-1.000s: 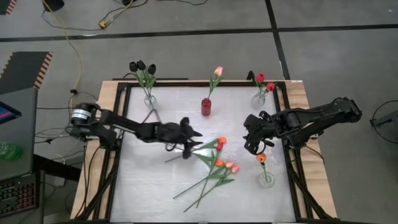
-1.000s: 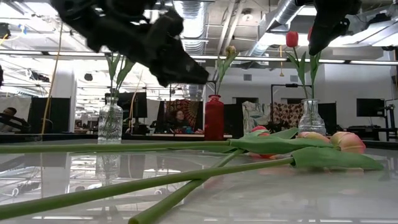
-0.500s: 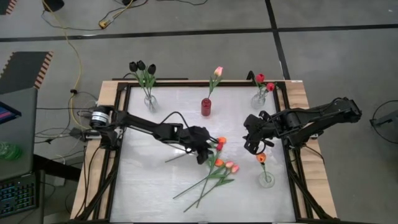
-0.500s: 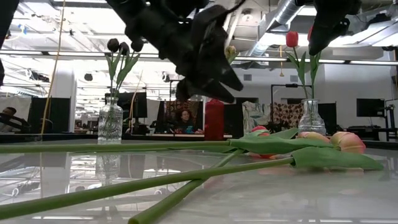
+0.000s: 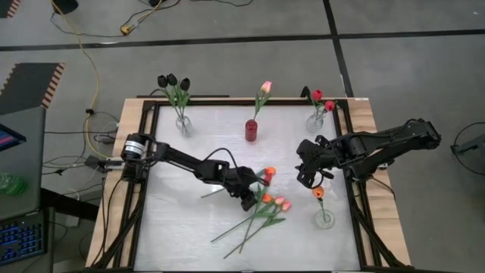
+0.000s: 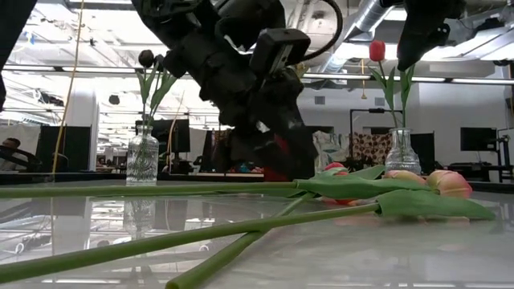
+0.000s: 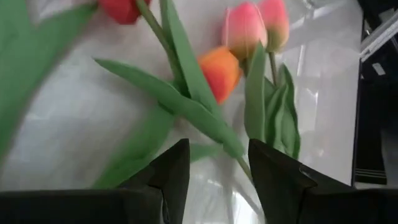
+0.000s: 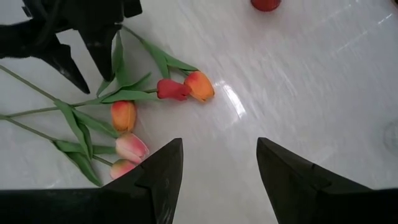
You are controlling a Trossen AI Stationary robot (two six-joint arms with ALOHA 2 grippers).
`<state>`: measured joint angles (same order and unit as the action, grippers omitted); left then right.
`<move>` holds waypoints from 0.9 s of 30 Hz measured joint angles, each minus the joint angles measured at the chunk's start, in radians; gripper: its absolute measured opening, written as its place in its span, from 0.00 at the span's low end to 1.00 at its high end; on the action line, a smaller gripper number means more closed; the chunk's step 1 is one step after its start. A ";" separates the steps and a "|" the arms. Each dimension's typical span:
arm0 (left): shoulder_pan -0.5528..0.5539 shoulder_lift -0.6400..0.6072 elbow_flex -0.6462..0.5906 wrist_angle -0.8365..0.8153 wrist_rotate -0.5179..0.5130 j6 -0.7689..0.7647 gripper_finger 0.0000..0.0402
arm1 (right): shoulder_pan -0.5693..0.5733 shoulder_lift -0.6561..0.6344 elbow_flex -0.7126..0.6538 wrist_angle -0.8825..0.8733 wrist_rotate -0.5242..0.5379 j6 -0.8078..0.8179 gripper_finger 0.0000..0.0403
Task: Sort flowers into vase by color
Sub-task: Put the red flower into the top right transparent vase
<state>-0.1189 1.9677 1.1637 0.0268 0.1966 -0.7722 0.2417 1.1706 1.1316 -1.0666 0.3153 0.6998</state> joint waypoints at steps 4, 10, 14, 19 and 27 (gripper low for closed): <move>-0.018 0.000 0.000 0.010 -0.048 0.000 0.38 | 0.000 0.000 0.000 0.001 0.000 0.000 0.58; -0.033 0.012 0.000 0.043 -0.067 -0.053 0.38 | 0.000 0.000 0.000 0.000 0.000 0.000 0.58; -0.042 0.041 0.003 0.064 -0.062 -0.105 0.38 | 0.000 0.000 0.000 -0.001 0.000 0.000 0.58; -0.048 0.091 0.002 0.116 -0.025 -0.159 0.37 | 0.000 0.000 0.000 -0.001 0.000 0.000 0.58; -0.038 0.093 0.002 0.125 -0.019 -0.179 0.37 | 0.001 0.000 0.000 -0.001 0.000 0.000 0.58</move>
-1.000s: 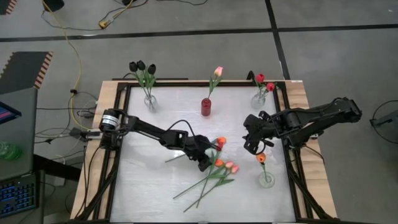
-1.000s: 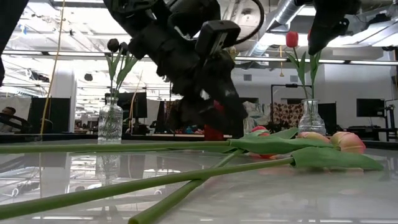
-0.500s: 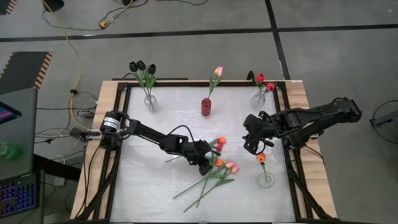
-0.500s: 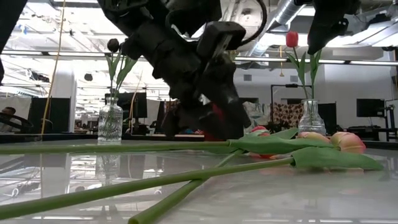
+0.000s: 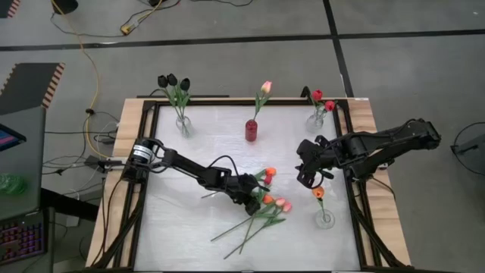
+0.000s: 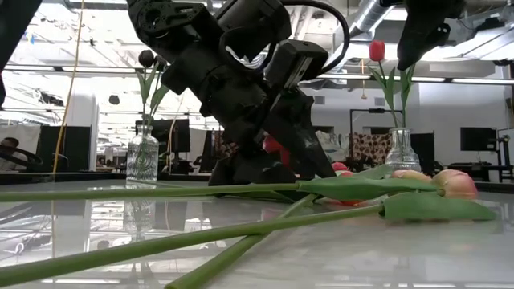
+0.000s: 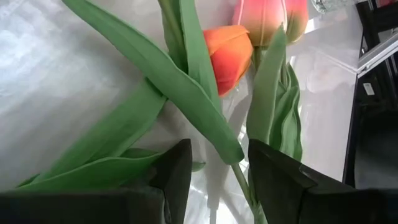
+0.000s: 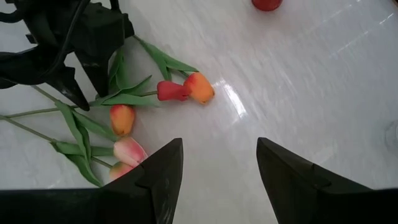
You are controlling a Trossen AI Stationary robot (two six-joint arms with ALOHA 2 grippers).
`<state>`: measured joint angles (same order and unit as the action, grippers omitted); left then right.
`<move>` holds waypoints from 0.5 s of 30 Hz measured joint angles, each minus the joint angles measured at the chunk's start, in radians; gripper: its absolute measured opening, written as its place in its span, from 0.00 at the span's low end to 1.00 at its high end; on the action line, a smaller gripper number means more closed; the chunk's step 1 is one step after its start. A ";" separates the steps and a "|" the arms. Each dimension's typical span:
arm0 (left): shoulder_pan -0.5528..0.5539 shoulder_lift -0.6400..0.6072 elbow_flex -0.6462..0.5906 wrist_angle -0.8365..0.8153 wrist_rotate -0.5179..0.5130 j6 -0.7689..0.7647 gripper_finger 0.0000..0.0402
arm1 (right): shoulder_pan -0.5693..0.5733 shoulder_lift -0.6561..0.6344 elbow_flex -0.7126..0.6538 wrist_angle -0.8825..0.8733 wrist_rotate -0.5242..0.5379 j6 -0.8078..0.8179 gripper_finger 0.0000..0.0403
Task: Sort flowers into vase by color
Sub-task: Put the red flower into the top right transparent vase
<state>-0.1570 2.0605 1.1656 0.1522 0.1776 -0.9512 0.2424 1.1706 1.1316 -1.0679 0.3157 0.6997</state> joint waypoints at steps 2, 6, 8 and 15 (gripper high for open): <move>0.001 0.000 0.000 0.001 -0.003 -0.005 0.37 | 0.000 0.000 0.000 0.000 0.000 0.000 0.58; 0.003 0.001 0.000 0.006 -0.006 -0.004 0.37 | 0.000 0.000 0.000 0.000 0.000 0.000 0.58; 0.004 0.001 0.000 0.007 -0.006 -0.005 0.37 | 0.000 0.000 0.000 0.000 0.000 0.000 0.58; 0.006 0.002 -0.001 0.017 -0.026 -0.011 0.37 | 0.000 0.000 0.000 0.000 0.000 0.000 0.58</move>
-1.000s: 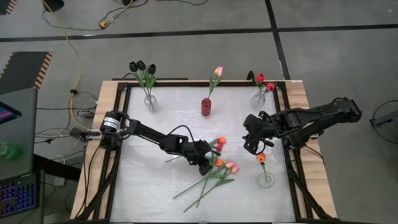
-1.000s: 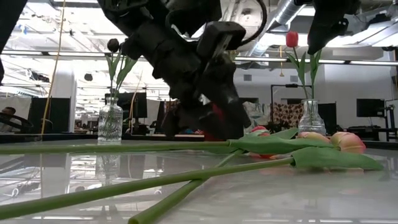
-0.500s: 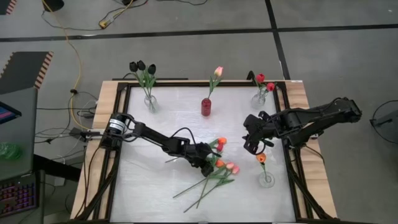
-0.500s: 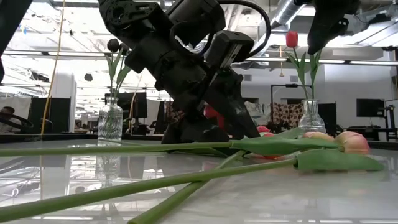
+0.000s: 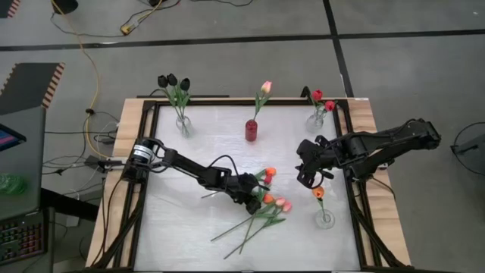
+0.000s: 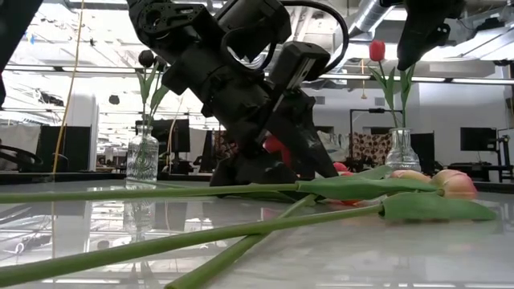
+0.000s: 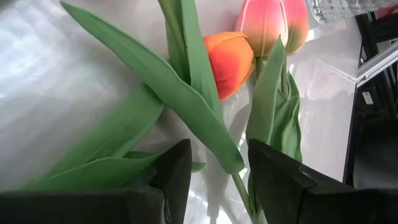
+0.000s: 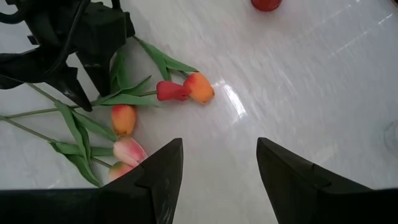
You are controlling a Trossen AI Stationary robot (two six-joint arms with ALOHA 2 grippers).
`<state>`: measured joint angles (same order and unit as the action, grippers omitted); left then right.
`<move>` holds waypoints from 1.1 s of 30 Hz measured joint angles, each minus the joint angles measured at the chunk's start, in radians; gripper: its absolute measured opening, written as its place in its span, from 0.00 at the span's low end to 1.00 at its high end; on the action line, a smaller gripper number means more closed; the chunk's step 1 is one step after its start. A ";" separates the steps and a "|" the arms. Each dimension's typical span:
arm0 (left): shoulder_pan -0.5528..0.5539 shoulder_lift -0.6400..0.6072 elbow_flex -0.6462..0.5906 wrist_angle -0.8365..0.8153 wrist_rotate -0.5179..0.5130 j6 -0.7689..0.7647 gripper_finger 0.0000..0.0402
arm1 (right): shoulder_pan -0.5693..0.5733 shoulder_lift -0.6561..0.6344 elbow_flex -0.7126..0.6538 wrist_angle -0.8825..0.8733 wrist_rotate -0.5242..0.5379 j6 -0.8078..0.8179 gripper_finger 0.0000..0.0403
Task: Sort flowers into vase by color
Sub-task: Put the red flower into the top right transparent vase
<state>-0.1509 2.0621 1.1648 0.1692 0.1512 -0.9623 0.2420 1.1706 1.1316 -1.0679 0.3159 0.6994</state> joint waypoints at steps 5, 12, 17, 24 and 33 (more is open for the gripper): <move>0.000 0.000 0.000 0.005 -0.009 0.001 0.37 | 0.000 0.000 0.000 0.000 0.000 0.000 0.58; 0.000 0.001 0.000 0.006 -0.022 0.000 0.37 | 0.000 0.000 0.000 0.000 0.000 0.000 0.58; 0.001 0.001 0.000 0.006 -0.035 0.005 0.36 | 0.000 0.000 0.000 0.000 0.000 0.000 0.58; 0.001 0.001 0.000 0.004 -0.081 0.014 0.23 | 0.000 0.000 0.000 0.000 0.000 0.000 0.58; 0.013 0.002 -0.001 0.006 -0.073 0.007 0.07 | 0.000 0.000 0.000 -0.001 0.000 0.000 0.58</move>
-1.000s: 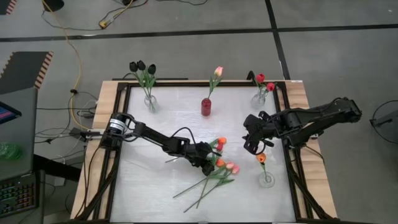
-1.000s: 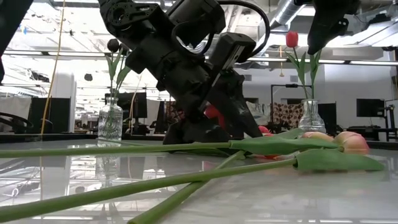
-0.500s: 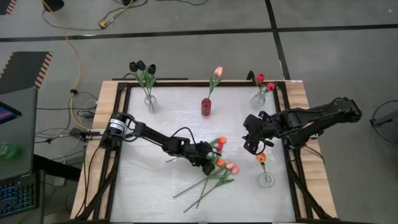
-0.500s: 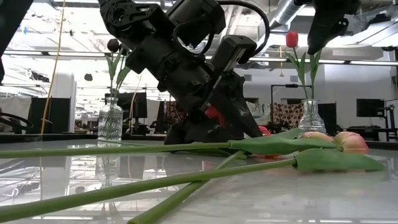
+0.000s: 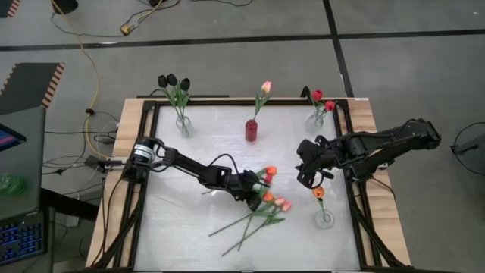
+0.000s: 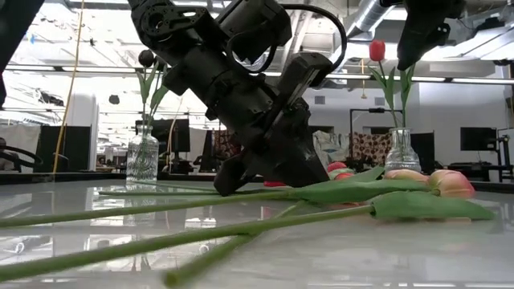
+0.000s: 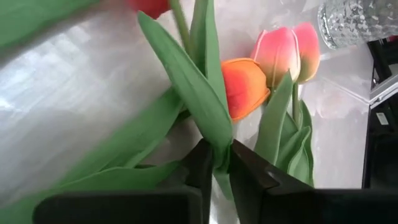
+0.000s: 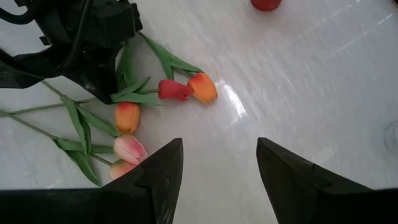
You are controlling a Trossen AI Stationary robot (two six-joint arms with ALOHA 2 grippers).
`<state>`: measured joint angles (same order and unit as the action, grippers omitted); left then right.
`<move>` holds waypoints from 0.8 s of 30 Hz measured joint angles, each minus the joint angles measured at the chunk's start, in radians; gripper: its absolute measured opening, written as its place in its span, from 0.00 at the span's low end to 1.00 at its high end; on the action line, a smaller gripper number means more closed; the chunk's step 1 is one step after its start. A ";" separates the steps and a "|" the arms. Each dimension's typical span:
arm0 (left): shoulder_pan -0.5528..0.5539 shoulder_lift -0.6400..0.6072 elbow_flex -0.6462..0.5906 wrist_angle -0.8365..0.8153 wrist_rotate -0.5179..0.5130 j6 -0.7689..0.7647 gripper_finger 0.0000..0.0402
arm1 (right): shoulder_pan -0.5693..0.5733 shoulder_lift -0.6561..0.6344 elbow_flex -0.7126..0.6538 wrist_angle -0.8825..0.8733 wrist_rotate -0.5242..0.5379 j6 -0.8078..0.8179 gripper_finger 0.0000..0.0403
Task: Sort flowers into vase by color
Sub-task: Put the red flower into the top right transparent vase
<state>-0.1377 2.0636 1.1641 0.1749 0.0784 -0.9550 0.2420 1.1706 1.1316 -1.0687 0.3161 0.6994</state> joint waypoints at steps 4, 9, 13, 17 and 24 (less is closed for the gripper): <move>0.012 0.000 0.000 0.000 0.022 -0.007 0.02 | 0.000 0.000 0.000 0.000 0.000 0.000 0.58; 0.017 -0.005 0.000 -0.002 0.030 0.003 0.01 | 0.000 0.000 0.000 0.000 0.000 0.000 0.58; 0.019 -0.024 -0.002 -0.010 0.017 0.033 0.01 | 0.000 0.000 0.000 0.000 0.000 0.000 0.58; 0.024 -0.067 -0.002 -0.006 0.006 0.075 0.01 | 0.000 0.000 0.000 0.000 0.000 0.000 0.58; 0.037 -0.154 -0.001 -0.012 -0.037 0.152 0.01 | 0.000 -0.016 0.006 -0.008 0.002 -0.001 0.58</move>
<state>-0.1009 1.9099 1.1631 0.1633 0.0411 -0.8028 0.2419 1.1548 1.1378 -1.0767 0.3178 0.6986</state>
